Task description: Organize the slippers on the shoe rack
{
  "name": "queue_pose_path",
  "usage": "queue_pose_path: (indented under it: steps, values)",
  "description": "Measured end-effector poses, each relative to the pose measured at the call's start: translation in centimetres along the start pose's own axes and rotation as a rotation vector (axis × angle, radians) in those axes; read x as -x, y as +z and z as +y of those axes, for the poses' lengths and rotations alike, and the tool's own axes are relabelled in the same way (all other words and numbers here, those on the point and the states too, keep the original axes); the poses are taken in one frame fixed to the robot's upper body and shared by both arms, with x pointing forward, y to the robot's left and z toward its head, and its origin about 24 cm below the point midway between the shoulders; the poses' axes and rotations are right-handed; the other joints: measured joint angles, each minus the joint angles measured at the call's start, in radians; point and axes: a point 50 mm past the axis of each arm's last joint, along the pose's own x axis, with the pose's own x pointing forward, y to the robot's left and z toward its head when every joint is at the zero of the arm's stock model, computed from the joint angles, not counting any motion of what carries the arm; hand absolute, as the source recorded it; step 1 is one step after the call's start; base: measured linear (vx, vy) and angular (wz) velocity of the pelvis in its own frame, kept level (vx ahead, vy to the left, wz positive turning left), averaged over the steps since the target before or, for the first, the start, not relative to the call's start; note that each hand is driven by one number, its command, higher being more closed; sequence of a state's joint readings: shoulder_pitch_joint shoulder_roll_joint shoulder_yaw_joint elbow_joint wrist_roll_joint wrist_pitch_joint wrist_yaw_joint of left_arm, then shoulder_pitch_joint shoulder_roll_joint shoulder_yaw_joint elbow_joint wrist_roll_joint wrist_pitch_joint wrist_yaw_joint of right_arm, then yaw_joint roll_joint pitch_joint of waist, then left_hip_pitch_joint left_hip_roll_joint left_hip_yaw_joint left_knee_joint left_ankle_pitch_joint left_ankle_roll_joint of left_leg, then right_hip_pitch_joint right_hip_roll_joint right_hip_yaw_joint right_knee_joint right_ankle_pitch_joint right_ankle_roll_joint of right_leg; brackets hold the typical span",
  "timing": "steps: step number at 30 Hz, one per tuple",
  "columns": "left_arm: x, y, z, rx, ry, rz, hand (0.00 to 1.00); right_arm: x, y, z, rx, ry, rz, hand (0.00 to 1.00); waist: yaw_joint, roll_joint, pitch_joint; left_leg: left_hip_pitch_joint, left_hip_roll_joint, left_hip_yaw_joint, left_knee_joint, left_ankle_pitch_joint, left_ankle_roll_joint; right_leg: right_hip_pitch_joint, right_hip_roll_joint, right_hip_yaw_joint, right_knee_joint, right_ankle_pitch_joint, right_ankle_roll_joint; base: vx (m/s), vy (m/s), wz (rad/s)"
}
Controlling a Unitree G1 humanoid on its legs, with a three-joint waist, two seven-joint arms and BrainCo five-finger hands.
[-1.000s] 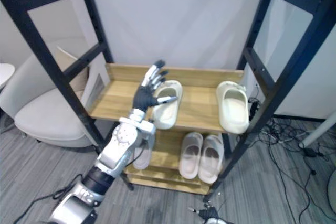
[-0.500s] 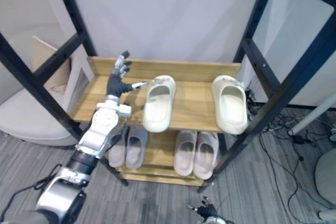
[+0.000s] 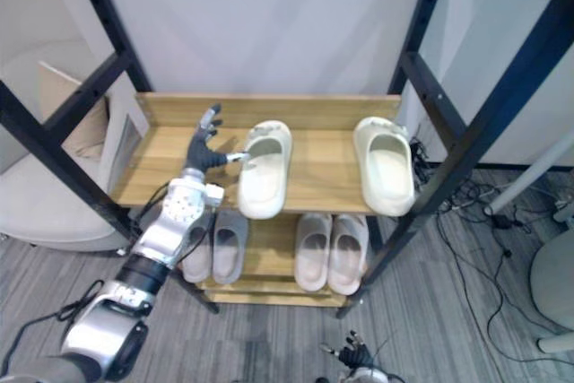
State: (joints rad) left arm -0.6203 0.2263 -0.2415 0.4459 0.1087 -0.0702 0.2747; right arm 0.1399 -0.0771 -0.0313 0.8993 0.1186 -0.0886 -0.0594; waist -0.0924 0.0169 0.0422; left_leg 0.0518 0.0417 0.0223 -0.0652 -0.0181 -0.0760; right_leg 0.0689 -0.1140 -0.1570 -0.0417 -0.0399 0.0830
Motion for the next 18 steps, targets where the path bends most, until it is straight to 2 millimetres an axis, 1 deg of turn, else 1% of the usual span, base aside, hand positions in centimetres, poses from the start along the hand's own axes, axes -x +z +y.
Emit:
queue_pose_path:
  steps: [5, 9, 13, 18]
  values:
    - [-0.6, 1.0, -0.1, -0.02, -0.01, -0.038, 0.0, -0.1, 0.6, 0.1, -0.002, 0.002, -0.025, 0.0, -0.015, 0.007, 0.02, 0.0, 0.002, 0.006, -0.001, 0.0, 0.0, -0.002, 0.002, 0.004, -0.001, 0.0, 0.0, 0.0, -0.003, -0.02]
    - [-1.1, 1.8, -0.2, -0.026, -0.017, -0.062, 0.0, -0.1, 0.6, 0.1, -0.002, 0.003, -0.027, 0.0, -0.018, 0.008, 0.02, 0.0, 0.002, 0.012, -0.001, 0.0, 0.0, -0.004, 0.002, 0.008, -0.001, 0.0, 0.0, 0.0, -0.002, -0.02]
    - [-1.3, 1.7, -0.3, -0.057, -0.023, -0.056, 0.0, -0.1, 0.7, 0.0, -0.006, 0.0, -0.028, 0.0, -0.019, 0.009, 0.021, 0.0, 0.002, 0.014, -0.001, 0.0, 0.0, -0.005, 0.001, 0.01, -0.001, 0.0, 0.0, 0.0, 0.0, 0.0]
    - [-1.6, 0.5, -0.3, -0.129, -0.036, -0.001, 0.0, -0.1, 0.8, 0.0, -0.005, -0.001, -0.037, 0.0, -0.019, 0.02, 0.028, -0.001, 0.003, 0.024, -0.001, 0.0, 0.0, -0.012, 0.001, 0.02, -0.001, 0.005, -0.001, -0.04, -0.001, -0.05]
